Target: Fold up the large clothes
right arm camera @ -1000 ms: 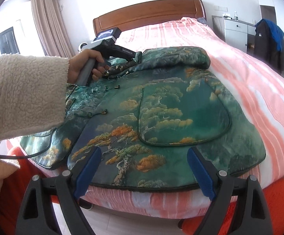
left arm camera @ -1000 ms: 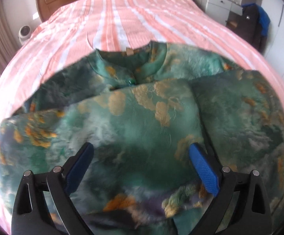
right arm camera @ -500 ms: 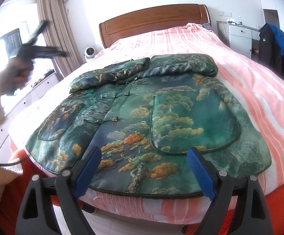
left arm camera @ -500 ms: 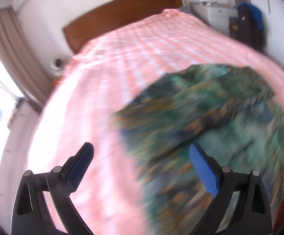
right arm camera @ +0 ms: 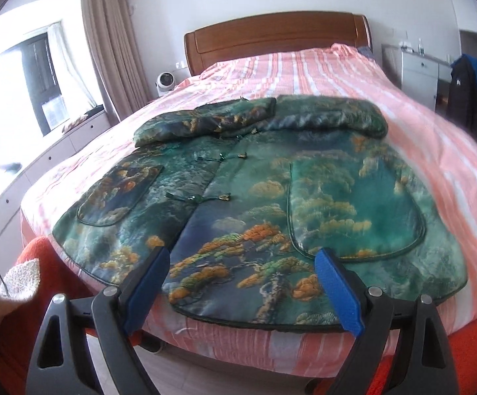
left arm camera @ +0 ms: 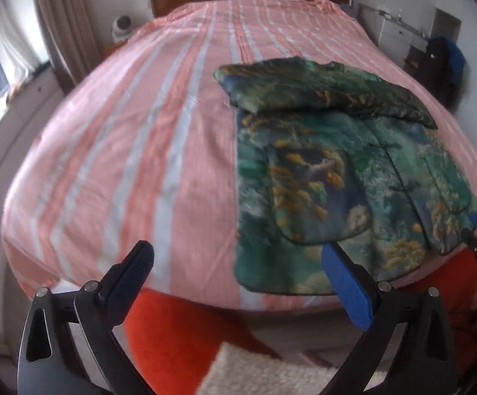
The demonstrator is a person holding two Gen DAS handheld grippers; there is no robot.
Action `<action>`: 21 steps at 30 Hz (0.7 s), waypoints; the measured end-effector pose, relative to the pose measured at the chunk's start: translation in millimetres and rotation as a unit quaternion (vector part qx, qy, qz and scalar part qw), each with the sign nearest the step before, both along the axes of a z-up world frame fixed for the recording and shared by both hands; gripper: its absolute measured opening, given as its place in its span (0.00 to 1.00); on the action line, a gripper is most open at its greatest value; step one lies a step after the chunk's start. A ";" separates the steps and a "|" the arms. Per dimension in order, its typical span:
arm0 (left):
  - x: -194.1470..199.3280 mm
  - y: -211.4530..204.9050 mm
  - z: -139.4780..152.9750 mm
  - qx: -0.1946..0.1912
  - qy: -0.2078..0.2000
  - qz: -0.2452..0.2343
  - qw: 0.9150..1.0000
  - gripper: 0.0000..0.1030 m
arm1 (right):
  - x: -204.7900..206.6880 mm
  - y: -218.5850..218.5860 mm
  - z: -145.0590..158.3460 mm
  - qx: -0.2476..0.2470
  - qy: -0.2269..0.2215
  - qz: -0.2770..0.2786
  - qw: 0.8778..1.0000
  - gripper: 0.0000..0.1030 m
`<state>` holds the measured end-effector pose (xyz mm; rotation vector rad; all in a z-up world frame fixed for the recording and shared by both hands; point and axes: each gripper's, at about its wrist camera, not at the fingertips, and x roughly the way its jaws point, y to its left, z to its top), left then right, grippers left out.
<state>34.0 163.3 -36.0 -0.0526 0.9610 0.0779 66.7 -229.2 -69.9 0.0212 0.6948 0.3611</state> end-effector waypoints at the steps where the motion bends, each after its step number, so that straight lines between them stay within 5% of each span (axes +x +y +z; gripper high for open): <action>1: 1.1 -5.5 -12.0 -0.009 0.004 0.001 1.000 0.98 | -2.1 2.3 1.4 -0.006 -0.002 0.001 1.000 0.87; 7: 4.0 -36.2 -32.6 0.013 -0.014 -0.028 0.999 0.98 | -10.2 18.8 2.9 -0.024 0.006 0.016 1.000 0.87; 15: 20.5 -20.1 -31.8 -0.024 -0.029 0.006 0.999 0.99 | -7.9 24.6 -0.6 -0.010 0.032 0.034 0.999 0.87; 18: 25.4 -8.1 -39.4 -0.022 -0.020 0.040 0.999 0.99 | 5.3 -14.7 7.2 0.039 0.051 -0.010 0.998 0.87; 21: 30.0 11.6 -55.1 -0.061 0.003 0.055 0.997 0.99 | 19.2 -76.0 20.8 0.032 0.045 -0.099 0.994 0.87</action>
